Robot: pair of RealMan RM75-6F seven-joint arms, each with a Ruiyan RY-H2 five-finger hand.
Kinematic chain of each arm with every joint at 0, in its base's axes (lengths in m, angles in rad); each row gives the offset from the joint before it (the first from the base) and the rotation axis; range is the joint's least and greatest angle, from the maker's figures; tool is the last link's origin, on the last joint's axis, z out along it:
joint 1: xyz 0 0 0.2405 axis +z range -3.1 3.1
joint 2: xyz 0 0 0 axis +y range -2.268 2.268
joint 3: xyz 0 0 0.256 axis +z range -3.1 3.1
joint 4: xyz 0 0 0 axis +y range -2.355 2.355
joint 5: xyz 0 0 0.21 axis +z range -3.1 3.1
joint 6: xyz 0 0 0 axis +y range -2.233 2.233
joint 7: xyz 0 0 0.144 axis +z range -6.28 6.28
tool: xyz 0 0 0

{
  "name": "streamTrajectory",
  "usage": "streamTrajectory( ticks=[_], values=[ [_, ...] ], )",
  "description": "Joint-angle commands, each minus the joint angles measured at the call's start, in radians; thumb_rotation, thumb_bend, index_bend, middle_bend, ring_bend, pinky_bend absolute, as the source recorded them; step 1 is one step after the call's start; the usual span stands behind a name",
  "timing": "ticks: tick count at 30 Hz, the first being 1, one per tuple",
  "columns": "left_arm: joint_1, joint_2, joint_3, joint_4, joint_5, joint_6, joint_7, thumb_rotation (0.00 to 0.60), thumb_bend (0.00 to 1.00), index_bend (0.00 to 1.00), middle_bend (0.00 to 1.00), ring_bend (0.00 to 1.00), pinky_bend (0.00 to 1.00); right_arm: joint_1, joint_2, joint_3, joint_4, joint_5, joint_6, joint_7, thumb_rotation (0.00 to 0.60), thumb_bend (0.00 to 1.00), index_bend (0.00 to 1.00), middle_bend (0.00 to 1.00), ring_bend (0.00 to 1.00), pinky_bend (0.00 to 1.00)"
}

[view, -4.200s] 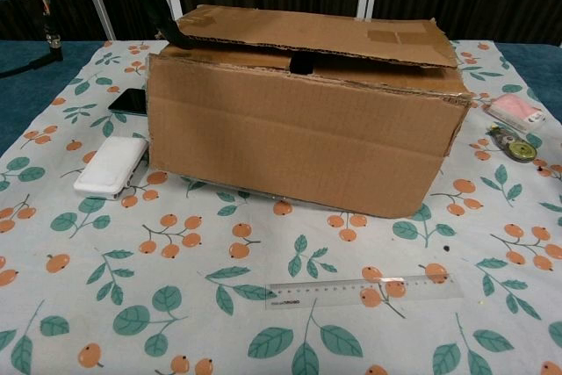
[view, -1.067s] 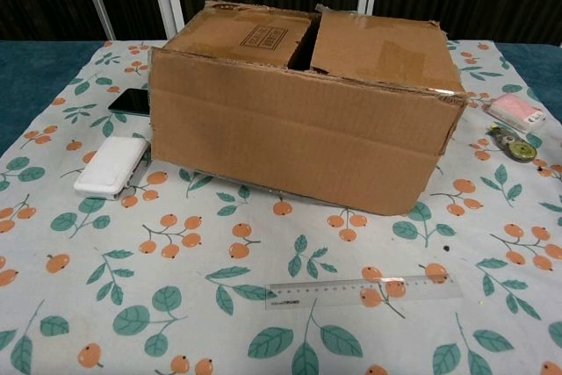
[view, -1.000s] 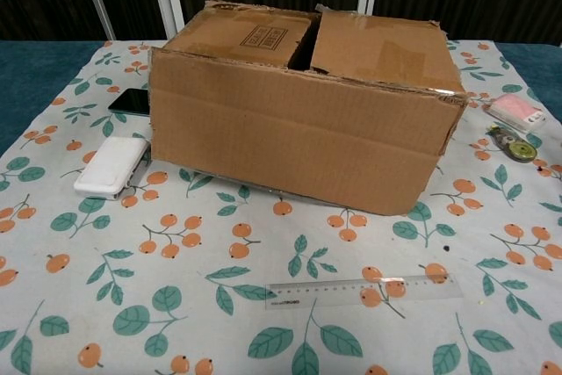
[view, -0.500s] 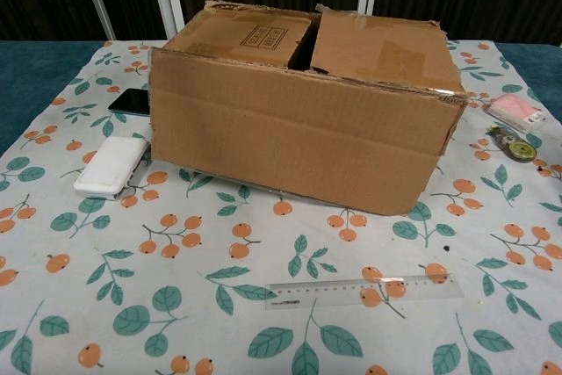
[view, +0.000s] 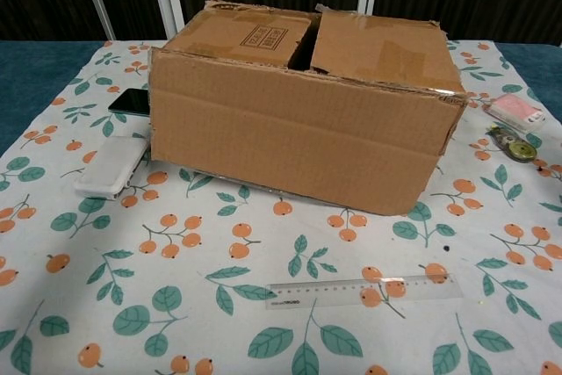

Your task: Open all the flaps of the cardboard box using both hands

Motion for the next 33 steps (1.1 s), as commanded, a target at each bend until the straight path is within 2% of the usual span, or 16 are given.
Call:
streamTrajectory(
  ticks=[1, 4, 7, 12, 17, 19, 22, 24, 33],
  values=[
    [0.075, -0.026, 0.036, 0.057, 0.037, 0.057, -0.059, 0.6, 0.15, 0.0, 0.0, 0.0, 0.03, 0.044, 0.039, 0.011, -0.026, -0.04, -0.038, -0.035, 0.6, 0.33, 0.0, 0.0, 0.03, 0.22],
    [0.113, -0.039, 0.039, 0.087, 0.057, 0.077, -0.101, 0.6, 0.15, 0.0, 0.0, 0.0, 0.03, 0.11, 0.093, 0.032, -0.055, -0.084, -0.104, -0.051, 0.6, 0.34, 0.02, 0.02, 0.06, 0.22],
    [0.134, -0.046, 0.037, 0.112, 0.073, 0.088, -0.114, 0.6, 0.15, 0.0, 0.0, 0.0, 0.03, 0.187, 0.14, 0.062, -0.068, -0.13, -0.17, -0.068, 0.6, 0.39, 0.1, 0.09, 0.11, 0.25],
    [0.151, -0.057, 0.017, 0.129, 0.095, 0.084, -0.14, 0.6, 0.15, 0.0, 0.0, 0.0, 0.03, 0.359, 0.198, 0.109, -0.032, -0.242, -0.308, -0.124, 0.6, 0.59, 0.27, 0.27, 0.27, 0.29],
    [0.159, -0.061, 0.002, 0.138, 0.096, 0.056, -0.146, 0.6, 0.15, 0.0, 0.0, 0.0, 0.03, 0.506, 0.197, 0.115, 0.009, -0.286, -0.467, -0.111, 0.6, 0.75, 0.33, 0.32, 0.31, 0.31],
    [0.163, -0.061, -0.007, 0.139, 0.093, 0.048, -0.152, 0.6, 0.15, 0.0, 0.0, 0.0, 0.03, 0.557, 0.189, 0.11, 0.025, -0.307, -0.522, -0.114, 0.6, 0.8, 0.35, 0.32, 0.31, 0.31],
    [0.167, -0.059, -0.018, 0.139, 0.089, 0.038, -0.161, 0.6, 0.15, 0.0, 0.0, 0.0, 0.03, 0.631, 0.164, 0.102, 0.043, -0.329, -0.597, -0.112, 0.6, 0.94, 0.38, 0.34, 0.32, 0.31],
    [0.17, -0.058, -0.025, 0.138, 0.086, 0.027, -0.169, 0.6, 0.15, 0.0, 0.0, 0.0, 0.03, 0.688, 0.136, 0.097, 0.052, -0.34, -0.651, -0.107, 0.6, 0.99, 0.4, 0.35, 0.33, 0.31],
    [0.183, -0.054, -0.046, 0.139, 0.096, -0.004, -0.193, 0.6, 0.15, 0.0, 0.0, 0.0, 0.03, 0.857, -0.02, 0.07, 0.15, -0.364, -0.753, -0.105, 0.6, 1.0, 0.43, 0.37, 0.33, 0.31]
  ],
)
